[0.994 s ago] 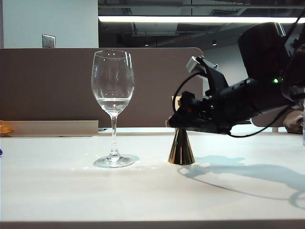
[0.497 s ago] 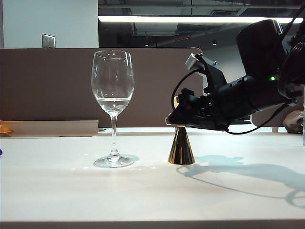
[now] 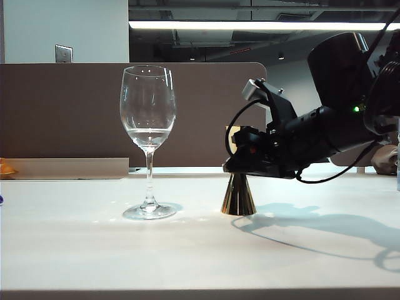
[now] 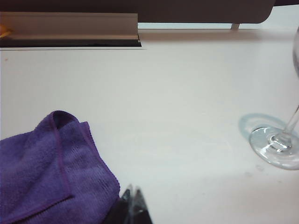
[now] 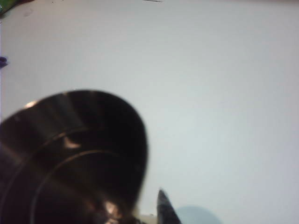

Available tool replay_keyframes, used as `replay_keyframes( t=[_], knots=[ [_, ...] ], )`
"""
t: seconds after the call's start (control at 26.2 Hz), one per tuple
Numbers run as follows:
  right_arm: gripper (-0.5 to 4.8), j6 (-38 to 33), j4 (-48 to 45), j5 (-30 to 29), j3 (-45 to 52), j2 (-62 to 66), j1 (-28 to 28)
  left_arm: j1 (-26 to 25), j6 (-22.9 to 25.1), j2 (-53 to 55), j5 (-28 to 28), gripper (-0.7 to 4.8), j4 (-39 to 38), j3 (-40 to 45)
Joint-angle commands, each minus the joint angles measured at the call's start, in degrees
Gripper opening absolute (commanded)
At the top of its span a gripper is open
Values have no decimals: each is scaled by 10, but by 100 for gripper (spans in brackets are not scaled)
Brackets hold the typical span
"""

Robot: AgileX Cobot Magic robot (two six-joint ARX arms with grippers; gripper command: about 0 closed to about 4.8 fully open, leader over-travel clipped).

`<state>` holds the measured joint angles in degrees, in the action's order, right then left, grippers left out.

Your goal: Pick up the jigger and pour the water inside into the glass.

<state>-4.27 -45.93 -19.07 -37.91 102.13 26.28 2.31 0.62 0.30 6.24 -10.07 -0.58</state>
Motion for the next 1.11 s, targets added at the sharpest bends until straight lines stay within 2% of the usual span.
replay_keyframes(
  t=[0.04,0.19,0.46,0.57,0.76,0.8,1.11],
  knots=[
    [142,0,-8,1,-6,-2,0,-1,4,0,2,-5,3,2],
    [77,0,-8,1,-6,-2,0,-1,5,0,2,-5,3,2],
    [74,0,-8,1,-6,-2,0,-1,4,0,2,-5,3,2],
    [38,0,-8,1,-6,-2,0,-1,4,0,2,-5,3,2],
    [14,0,-9,1,-8,-5,0,-1,4,0,2,-5,3,2],
    [-3,1,-3,7,-10,-10,0,-1,4,0,2,-5,3,2],
    [-3,7,70,11,-33,-64,0,-1,4,0,2,-5,3,2]
  ],
)
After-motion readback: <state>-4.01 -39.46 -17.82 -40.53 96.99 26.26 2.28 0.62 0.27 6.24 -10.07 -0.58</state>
